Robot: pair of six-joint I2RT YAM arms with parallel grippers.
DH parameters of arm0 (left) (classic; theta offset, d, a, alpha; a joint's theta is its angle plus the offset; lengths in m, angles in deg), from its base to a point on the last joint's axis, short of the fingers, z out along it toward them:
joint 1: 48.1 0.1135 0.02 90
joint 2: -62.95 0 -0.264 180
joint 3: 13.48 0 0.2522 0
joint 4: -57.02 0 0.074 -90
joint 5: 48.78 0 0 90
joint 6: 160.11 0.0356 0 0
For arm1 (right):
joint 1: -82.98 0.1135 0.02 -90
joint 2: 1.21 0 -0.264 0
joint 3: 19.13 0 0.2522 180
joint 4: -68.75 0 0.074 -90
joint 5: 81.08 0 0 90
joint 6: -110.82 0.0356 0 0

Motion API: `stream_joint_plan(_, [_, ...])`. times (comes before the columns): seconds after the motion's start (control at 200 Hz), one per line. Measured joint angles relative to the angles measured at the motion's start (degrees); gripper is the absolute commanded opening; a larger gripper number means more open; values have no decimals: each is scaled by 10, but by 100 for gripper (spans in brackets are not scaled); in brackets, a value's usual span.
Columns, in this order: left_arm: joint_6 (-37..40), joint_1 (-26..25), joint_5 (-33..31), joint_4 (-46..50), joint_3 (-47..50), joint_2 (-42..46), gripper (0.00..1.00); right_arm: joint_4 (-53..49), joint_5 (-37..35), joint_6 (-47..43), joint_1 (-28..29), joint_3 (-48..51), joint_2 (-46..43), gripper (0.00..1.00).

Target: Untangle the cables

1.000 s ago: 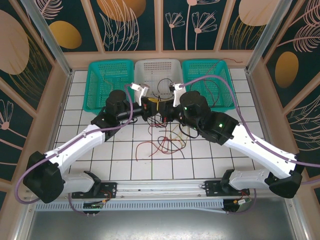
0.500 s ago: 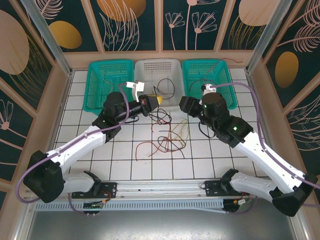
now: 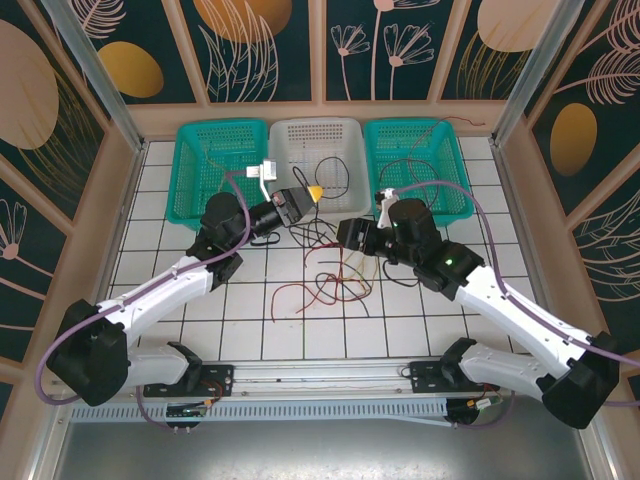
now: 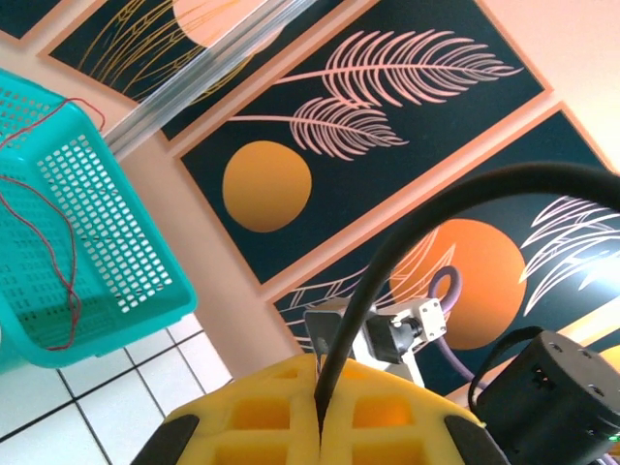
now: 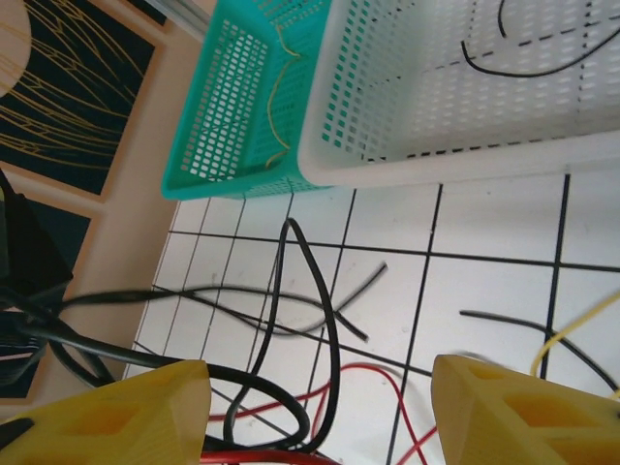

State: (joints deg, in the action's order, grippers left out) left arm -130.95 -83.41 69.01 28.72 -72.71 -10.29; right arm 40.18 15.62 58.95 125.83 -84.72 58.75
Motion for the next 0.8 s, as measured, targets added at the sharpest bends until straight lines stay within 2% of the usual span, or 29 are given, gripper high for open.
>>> stream_joint_plan(0.39, [-38,0,0,-20,1,0,0,22,14,-1,6,3,10,66])
stream_joint_plan(0.801, [-59,1,2,-42,-1,1,0,18,-15,5,6,28,29,54])
